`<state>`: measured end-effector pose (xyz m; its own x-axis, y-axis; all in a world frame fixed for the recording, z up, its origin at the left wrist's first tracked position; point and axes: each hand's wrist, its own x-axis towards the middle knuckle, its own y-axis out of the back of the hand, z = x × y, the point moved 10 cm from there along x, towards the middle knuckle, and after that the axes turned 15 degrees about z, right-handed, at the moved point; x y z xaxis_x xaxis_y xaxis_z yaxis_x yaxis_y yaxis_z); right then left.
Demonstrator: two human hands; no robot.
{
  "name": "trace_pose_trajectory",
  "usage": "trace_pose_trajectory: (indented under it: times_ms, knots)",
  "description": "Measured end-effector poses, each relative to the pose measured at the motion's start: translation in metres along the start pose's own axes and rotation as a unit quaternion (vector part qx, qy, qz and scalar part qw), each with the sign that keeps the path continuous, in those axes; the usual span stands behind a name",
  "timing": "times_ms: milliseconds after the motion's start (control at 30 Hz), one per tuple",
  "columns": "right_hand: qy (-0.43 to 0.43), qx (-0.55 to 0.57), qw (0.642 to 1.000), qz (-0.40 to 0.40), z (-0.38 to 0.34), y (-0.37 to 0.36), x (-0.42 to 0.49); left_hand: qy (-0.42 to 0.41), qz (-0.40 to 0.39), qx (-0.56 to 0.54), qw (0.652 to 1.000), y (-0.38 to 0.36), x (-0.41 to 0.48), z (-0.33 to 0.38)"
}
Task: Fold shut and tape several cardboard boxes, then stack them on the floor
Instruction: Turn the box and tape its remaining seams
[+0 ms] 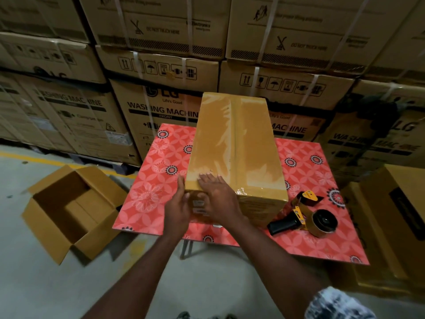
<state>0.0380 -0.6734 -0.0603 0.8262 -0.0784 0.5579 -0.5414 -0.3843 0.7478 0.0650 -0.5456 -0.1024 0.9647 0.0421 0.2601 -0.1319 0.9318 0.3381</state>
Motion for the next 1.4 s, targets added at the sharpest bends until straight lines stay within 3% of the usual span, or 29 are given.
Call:
trace_pose_trajectory:
  times_ms: [100, 200, 400, 600, 700, 800, 867, 933, 1033, 1100, 1233, 1400]
  knots:
    - [-0.057, 0.034, 0.998, -0.015, 0.003, -0.001, 0.003, 0.062, 0.051, -0.008, 0.997, -0.010, -0.019, 0.001]
    - [-0.099, 0.029, 0.994, -0.035, 0.003, -0.007, 0.004, 0.051, 0.012, 0.009, 0.999, -0.036, -0.034, 0.001]
    - [-0.102, -0.069, 0.992, 0.011, -0.005, -0.011, 0.003, 0.001, -0.068, 0.148, 0.987, -0.043, -0.047, -0.005]
    - [-0.078, -0.119, 0.990, 0.024, -0.005, -0.017, -0.005, -0.056, -0.147, 0.334, 0.929, -0.040, -0.045, -0.026]
    - [-0.059, -0.130, 0.989, 0.031, -0.007, -0.016, -0.005, -0.080, -0.178, 0.382, 0.903, -0.036, -0.047, -0.036]
    - [-0.037, -0.138, 0.989, 0.032, -0.009, -0.014, -0.006, -0.122, -0.245, 0.440, 0.855, -0.038, -0.062, -0.048]
    - [-0.043, -0.125, 0.991, 0.020, -0.007, -0.014, -0.007, -0.126, -0.271, 0.444, 0.845, -0.038, -0.070, -0.051]
    - [-0.056, -0.106, 0.993, 0.009, -0.006, -0.014, -0.007, -0.108, -0.258, 0.400, 0.873, -0.034, -0.068, -0.049]
    - [-0.073, -0.100, 0.992, 0.014, -0.006, -0.012, -0.006, -0.089, -0.170, 0.271, 0.943, -0.016, -0.047, -0.037]
    - [-0.081, -0.108, 0.991, 0.017, -0.007, -0.013, -0.005, -0.039, -0.114, 0.216, 0.969, 0.002, -0.031, -0.037]
    - [-0.055, -0.134, 0.989, 0.002, -0.008, -0.017, -0.006, 0.063, -0.021, 0.144, 0.987, 0.033, -0.006, -0.033]
    - [-0.056, -0.121, 0.991, 0.002, -0.008, -0.015, -0.008, 0.097, 0.033, 0.050, 0.994, 0.034, 0.013, -0.017]
